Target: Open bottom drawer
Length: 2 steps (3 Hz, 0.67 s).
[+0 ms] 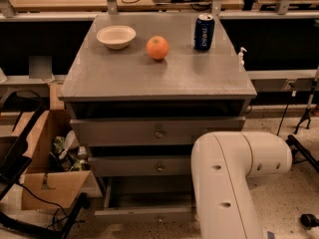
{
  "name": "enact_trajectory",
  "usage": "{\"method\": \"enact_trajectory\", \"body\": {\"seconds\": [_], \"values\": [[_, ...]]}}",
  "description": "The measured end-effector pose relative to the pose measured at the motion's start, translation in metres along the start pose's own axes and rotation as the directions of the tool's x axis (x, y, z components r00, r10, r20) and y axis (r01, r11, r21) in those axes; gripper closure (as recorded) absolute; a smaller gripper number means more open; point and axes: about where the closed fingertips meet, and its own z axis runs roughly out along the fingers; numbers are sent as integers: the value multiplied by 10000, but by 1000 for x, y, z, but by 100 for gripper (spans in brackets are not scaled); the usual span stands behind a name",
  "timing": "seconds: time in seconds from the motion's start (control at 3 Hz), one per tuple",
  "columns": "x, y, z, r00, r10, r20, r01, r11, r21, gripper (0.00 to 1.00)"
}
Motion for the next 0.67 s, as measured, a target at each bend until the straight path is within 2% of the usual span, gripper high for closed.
{"method": "enact_trajectory", "body": {"seconds": [0.67], "values": [[0, -1, 0, 10000, 0, 0, 0, 10000, -1, 100]]}}
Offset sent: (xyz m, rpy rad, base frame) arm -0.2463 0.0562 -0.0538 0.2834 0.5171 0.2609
